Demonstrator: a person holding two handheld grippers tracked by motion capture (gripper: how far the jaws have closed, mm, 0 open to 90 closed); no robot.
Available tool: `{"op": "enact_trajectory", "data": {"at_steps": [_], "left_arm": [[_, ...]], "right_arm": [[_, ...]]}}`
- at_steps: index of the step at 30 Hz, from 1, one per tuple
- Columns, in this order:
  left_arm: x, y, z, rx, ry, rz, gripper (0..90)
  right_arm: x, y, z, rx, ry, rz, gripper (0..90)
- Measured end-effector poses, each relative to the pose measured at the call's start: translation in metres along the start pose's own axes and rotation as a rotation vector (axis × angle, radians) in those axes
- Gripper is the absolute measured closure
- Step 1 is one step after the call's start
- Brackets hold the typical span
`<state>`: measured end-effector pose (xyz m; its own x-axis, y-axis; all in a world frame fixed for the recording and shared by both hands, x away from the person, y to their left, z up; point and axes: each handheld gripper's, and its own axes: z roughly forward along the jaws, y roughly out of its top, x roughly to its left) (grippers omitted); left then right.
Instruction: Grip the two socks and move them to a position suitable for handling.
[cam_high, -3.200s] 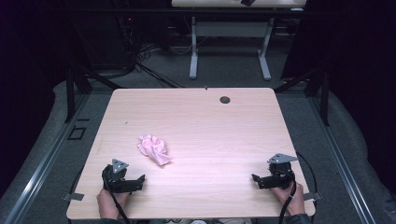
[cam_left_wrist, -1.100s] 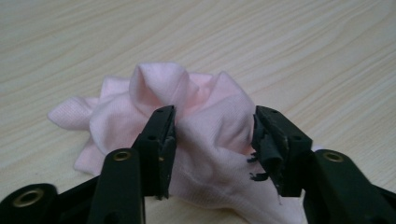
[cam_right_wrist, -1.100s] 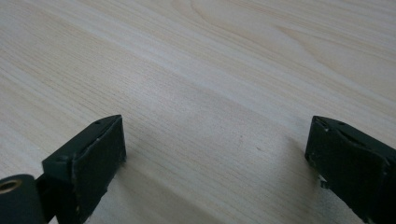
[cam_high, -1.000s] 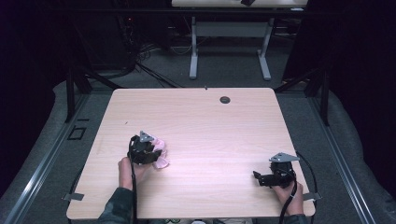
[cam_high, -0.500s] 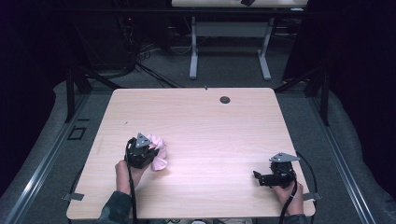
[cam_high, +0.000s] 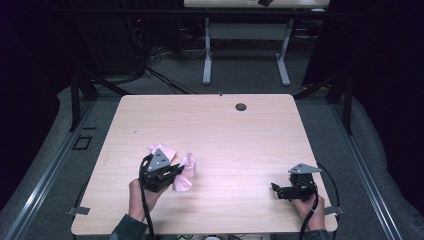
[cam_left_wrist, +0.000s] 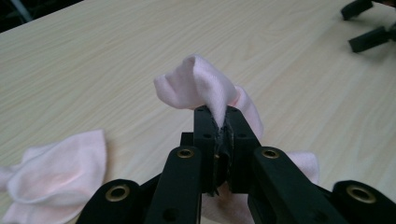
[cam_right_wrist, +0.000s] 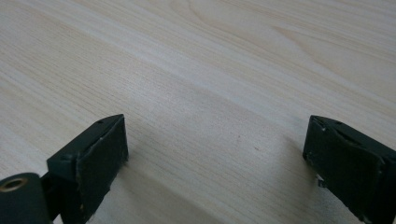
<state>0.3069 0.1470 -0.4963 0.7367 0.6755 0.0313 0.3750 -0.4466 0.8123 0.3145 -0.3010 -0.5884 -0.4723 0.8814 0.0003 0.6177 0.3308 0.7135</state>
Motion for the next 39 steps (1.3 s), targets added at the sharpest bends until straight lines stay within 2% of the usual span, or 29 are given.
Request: {"op": "enact_trajectory", "data": {"at_steps": [7, 11, 13, 14, 17, 19, 22, 23, 24, 25, 26, 28, 29, 31, 33, 34, 35, 36, 39], "left_arm": [[-0.029, 0.003, 0.008, 0.000, -0.107, 0.044, 85.6], [-0.048, 0.002, 0.019, 0.012, -0.233, 0.049, 85.8], [-0.060, 0.000, 0.027, 0.036, -0.272, 0.071, 85.8], [-0.064, -0.002, 0.033, 0.047, -0.285, 0.078, 85.8], [-0.071, -0.011, 0.054, 0.107, -0.284, 0.094, 85.7], [-0.070, -0.019, 0.066, 0.146, -0.263, 0.104, 85.5], [-0.064, -0.027, 0.076, 0.169, -0.255, 0.082, 79.6], [-0.063, -0.027, 0.076, 0.169, -0.253, 0.073, 72.6], [-0.062, -0.028, 0.076, 0.165, -0.235, 0.068, 58.8], [-0.059, -0.027, 0.073, 0.160, -0.227, 0.064, 58.8], [-0.057, -0.027, 0.070, 0.148, -0.214, 0.056, 50.6], [-0.051, -0.026, 0.062, 0.122, -0.160, 0.029, 29.3], [-0.046, -0.025, 0.057, 0.112, -0.148, 0.019, 22.6], [-0.034, -0.023, 0.048, 0.087, -0.112, -0.006, 14.7], [-0.018, -0.021, 0.038, 0.064, -0.089, -0.045, 12.6], [-0.009, -0.020, 0.034, 0.057, -0.065, -0.059, 4.6], [0.000, -0.019, 0.030, 0.056, -0.044, -0.073, 4.6], [0.010, -0.019, 0.026, 0.051, -0.020, -0.085, 0.0], [0.039, -0.018, 0.020, 0.041, 0.035, -0.137, 0.0]], "right_arm": [[0.000, 0.000, 0.000, -0.002, -0.002, 0.000, 6.1], [0.000, 0.000, 0.000, -0.001, -0.003, 0.000, 6.2], [0.000, 0.000, 0.000, -0.002, -0.003, 0.000, 6.2], [0.000, 0.000, 0.000, -0.001, -0.003, 0.000, 6.2], [0.000, 0.000, 0.000, -0.002, -0.004, 0.001, 6.4], [0.000, 0.000, 0.000, -0.002, -0.004, 0.001, 6.4], [0.000, 0.000, 0.000, -0.002, -0.004, 0.001, 6.4], [0.000, 0.000, 0.000, -0.002, -0.004, 0.001, 6.4], [0.000, 0.000, 0.000, -0.002, -0.004, 0.001, 6.4], [0.000, 0.000, 0.000, -0.002, -0.004, 0.001, 6.4], [0.000, 0.000, 0.000, -0.002, -0.004, 0.001, 6.4], [0.000, 0.000, 0.000, -0.002, -0.004, 0.001, 6.4], [0.000, 0.000, 0.000, -0.002, -0.004, 0.001, 6.5], [0.000, 0.000, 0.000, -0.002, -0.004, 0.001, 6.5], [0.000, 0.000, 0.000, -0.003, -0.005, 0.002, 6.6], [0.000, 0.000, 0.000, -0.003, -0.004, 0.002, 6.6], [0.000, 0.000, 0.000, -0.003, -0.004, 0.002, 6.6], [0.000, 0.000, 0.000, -0.003, -0.003, 0.003, 6.7], [0.000, 0.000, 0.000, -0.003, -0.003, 0.003, 6.7]]}}
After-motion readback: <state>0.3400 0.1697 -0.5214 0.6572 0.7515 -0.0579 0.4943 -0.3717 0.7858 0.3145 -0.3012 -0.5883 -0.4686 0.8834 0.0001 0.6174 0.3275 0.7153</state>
